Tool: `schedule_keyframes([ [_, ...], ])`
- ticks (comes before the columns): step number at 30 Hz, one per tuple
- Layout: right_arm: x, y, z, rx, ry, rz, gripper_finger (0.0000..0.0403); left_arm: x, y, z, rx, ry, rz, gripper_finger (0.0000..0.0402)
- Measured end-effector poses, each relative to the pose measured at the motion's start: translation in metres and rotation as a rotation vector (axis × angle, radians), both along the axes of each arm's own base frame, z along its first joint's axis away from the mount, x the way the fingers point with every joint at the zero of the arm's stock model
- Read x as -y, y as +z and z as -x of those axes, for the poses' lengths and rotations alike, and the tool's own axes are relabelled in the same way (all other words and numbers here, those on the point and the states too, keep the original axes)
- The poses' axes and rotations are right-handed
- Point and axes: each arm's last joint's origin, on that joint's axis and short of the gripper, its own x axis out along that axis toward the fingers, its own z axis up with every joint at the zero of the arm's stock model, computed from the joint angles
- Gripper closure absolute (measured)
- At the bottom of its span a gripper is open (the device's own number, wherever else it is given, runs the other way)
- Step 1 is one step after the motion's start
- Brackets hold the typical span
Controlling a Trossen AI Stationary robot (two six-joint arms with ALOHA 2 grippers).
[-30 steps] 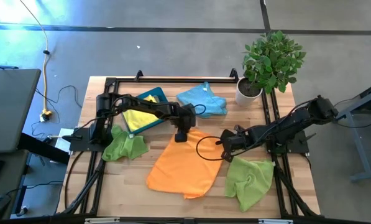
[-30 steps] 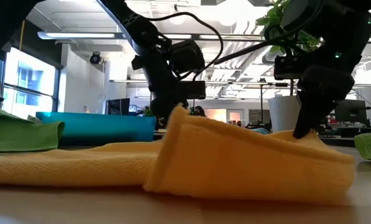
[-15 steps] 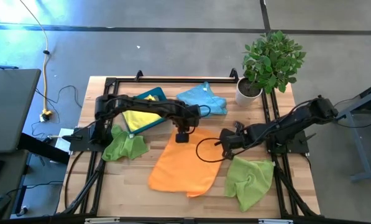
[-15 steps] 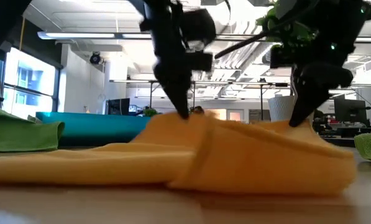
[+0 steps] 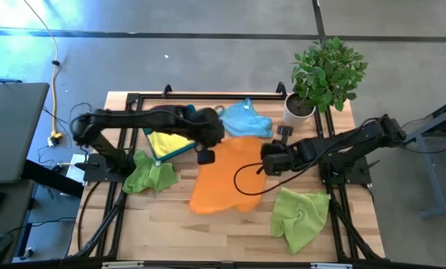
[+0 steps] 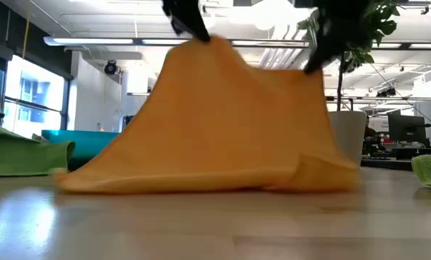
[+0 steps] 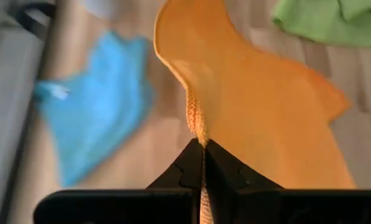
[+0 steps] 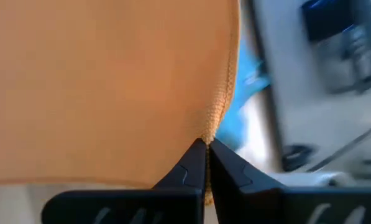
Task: Fold microfiber towels
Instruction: Fold the orange microfiber cloth
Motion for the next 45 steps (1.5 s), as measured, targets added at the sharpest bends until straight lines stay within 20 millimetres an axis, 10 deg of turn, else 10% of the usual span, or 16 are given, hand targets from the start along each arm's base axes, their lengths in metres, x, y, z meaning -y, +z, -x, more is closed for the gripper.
schedule_keyframes([
  [6,0.002,0.058,-0.007,0.077,0.065,0.045,0.0402,0.004,0.039,0.032,0.113,0.084,-0.117,0.0400],
  [14,-0.001,0.105,-0.008,0.129,0.289,-0.213,0.0402,0.030,0.064,0.050,0.283,-0.087,0.203,0.0400],
  [28,0.022,0.151,0.004,0.156,0.350,-0.171,0.0402,0.036,0.073,0.046,0.375,-0.148,0.111,0.0401],
  [36,0.038,0.170,0.014,0.125,0.229,0.101,0.0402,0.025,0.105,0.054,0.434,0.075,-0.246,0.0401],
  [45,0.031,0.166,0.014,0.101,0.480,-0.173,0.0402,0.041,0.130,0.058,0.572,-0.194,0.107,0.0401],
])
